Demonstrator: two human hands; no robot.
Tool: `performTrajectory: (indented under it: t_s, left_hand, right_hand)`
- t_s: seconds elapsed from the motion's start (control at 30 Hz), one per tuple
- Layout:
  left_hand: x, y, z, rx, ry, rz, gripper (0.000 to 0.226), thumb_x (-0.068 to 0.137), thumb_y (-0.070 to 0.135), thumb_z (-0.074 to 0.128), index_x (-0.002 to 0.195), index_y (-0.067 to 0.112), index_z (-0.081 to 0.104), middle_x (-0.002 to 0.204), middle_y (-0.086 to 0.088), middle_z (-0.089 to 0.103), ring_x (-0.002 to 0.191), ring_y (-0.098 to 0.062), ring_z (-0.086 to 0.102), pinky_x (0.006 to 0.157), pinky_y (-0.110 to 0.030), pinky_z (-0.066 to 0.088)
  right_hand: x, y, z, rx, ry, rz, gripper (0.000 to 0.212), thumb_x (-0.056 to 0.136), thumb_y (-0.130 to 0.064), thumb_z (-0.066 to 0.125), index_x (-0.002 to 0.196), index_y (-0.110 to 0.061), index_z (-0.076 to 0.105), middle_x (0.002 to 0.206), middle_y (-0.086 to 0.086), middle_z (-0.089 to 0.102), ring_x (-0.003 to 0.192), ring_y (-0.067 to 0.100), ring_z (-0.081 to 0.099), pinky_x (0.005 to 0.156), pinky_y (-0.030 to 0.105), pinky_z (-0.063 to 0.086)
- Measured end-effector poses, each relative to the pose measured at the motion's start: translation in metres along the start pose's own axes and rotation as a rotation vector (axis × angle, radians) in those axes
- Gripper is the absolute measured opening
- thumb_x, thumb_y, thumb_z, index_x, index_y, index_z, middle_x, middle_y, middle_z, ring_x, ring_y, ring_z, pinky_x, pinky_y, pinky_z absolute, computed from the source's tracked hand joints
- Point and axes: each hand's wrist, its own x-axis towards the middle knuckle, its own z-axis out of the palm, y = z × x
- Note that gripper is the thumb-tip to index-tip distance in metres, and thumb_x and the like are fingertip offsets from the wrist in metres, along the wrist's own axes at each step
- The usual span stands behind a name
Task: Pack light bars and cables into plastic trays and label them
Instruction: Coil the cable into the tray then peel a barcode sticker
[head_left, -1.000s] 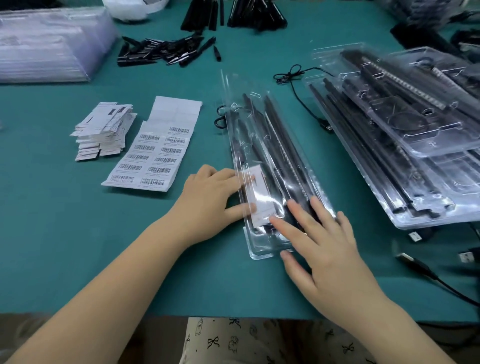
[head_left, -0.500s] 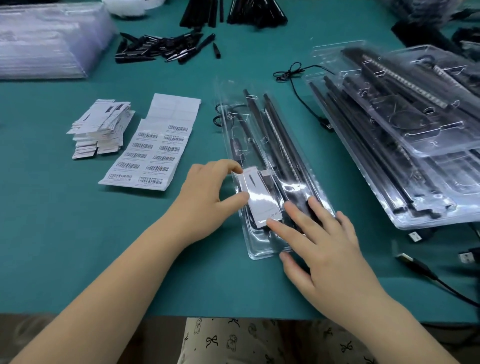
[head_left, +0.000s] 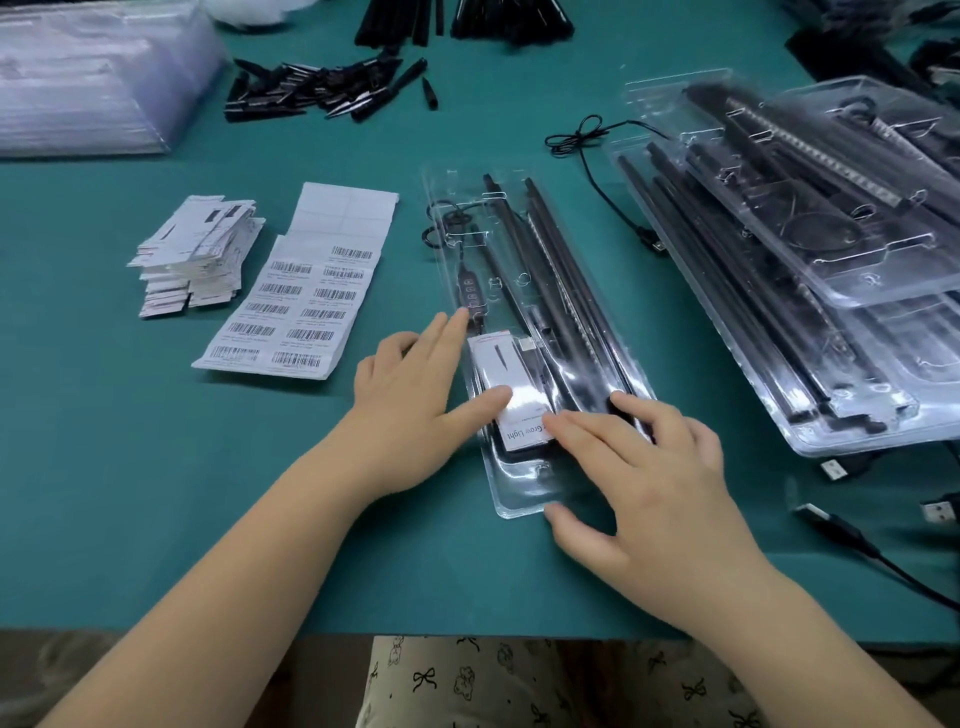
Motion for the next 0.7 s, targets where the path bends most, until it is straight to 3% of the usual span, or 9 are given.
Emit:
performTrajectory:
  t_s: [0.07,0.13,0.2,0.33,0.4,0.47,0.6,0.63,0.7]
  left_hand:
    - [-0.001,-0.004,-0.001,-0.113,0.104,-0.019,0.069,0.09,0.056,0.024,0.149,0.02,0.028,0.155,0.003,0.027,0.137,-0.012,0.016,0.11,-0.028,0.01]
    - [0.001,-0.007,-0.003,-0.185,0.216,-0.02,0.048,0.091,0.029,0.035,0.132,0.016,0.056,0.145,0.0,0.043,0.134,-0.018,0.029,0.104,-0.018,0.015]
    - [0.001,-0.008,-0.006,-0.256,0.281,-0.019,0.034,0.09,0.01,0.048,0.117,0.017,0.067,0.131,0.004,0.054,0.126,-0.015,0.039,0.099,-0.015,0.02]
    - [0.0,-0.009,-0.006,-0.338,0.307,0.041,0.022,0.085,0.021,0.068,0.107,0.025,0.07,0.103,0.019,0.059,0.108,-0.007,0.055,0.096,-0.021,0.038]
    - [0.001,-0.011,-0.007,-0.524,0.285,0.02,0.026,0.083,0.021,0.071,0.099,0.041,0.067,0.095,0.03,0.061,0.097,0.005,0.057,0.089,-0.012,0.04]
    - [0.001,-0.011,-0.01,-0.699,0.261,0.002,0.036,0.081,0.02,0.072,0.097,0.051,0.065,0.096,0.031,0.064,0.088,0.007,0.057,0.08,-0.006,0.042]
    - [0.003,0.003,-0.006,-0.71,0.143,0.161,0.049,0.078,0.021,0.063,0.12,0.043,0.049,0.119,0.026,0.061,0.114,0.005,0.053,0.096,-0.017,0.04]
    - [0.006,0.006,-0.005,-0.638,0.134,0.21,0.049,0.08,0.023,0.066,0.121,0.042,0.046,0.121,0.032,0.056,0.119,0.005,0.049,0.1,-0.018,0.037]
    - [0.012,0.008,-0.002,-0.363,0.152,0.268,0.041,0.084,0.025,0.069,0.12,0.036,0.053,0.129,0.039,0.042,0.124,-0.008,0.041,0.107,-0.034,0.034]
  right_hand:
    - [0.001,0.0,0.001,-0.002,-0.001,0.019,0.062,0.074,-0.058,0.052,0.124,-0.023,0.062,0.118,-0.012,0.062,0.112,0.029,0.055,0.087,0.046,0.037]
    - [0.002,-0.001,0.002,-0.012,0.01,0.038,0.064,0.079,-0.063,0.045,0.127,-0.023,0.059,0.116,-0.012,0.063,0.11,0.029,0.056,0.086,0.045,0.038]
    - [0.003,-0.002,0.002,0.007,0.034,0.059,0.063,0.082,-0.062,0.042,0.127,-0.022,0.058,0.112,-0.01,0.066,0.107,0.031,0.057,0.083,0.046,0.039]
    - [0.002,-0.006,0.004,-0.113,-0.03,0.015,0.083,0.07,-0.077,0.038,0.129,-0.022,0.058,0.116,-0.001,0.063,0.109,0.037,0.057,0.085,0.055,0.044]
    - [0.004,-0.008,0.005,-0.133,-0.003,0.027,0.077,0.074,-0.072,0.038,0.127,-0.02,0.06,0.114,0.001,0.064,0.106,0.038,0.058,0.083,0.055,0.046]
    - [0.005,-0.01,0.006,-0.127,0.029,0.051,0.075,0.076,-0.069,0.038,0.126,-0.018,0.061,0.113,0.003,0.064,0.105,0.038,0.058,0.082,0.054,0.046]
    - [0.003,-0.008,0.006,-0.055,0.066,0.082,0.08,0.074,-0.068,0.043,0.131,-0.014,0.055,0.118,0.007,0.06,0.109,0.039,0.055,0.084,0.055,0.044]
    - [0.003,-0.006,0.005,-0.025,0.082,0.088,0.076,0.077,-0.064,0.043,0.132,-0.013,0.053,0.12,0.007,0.059,0.109,0.039,0.054,0.084,0.055,0.045]
    - [0.002,-0.006,0.005,0.063,0.125,0.118,0.067,0.086,-0.057,0.04,0.134,-0.011,0.051,0.123,0.008,0.057,0.11,0.038,0.052,0.083,0.055,0.046]
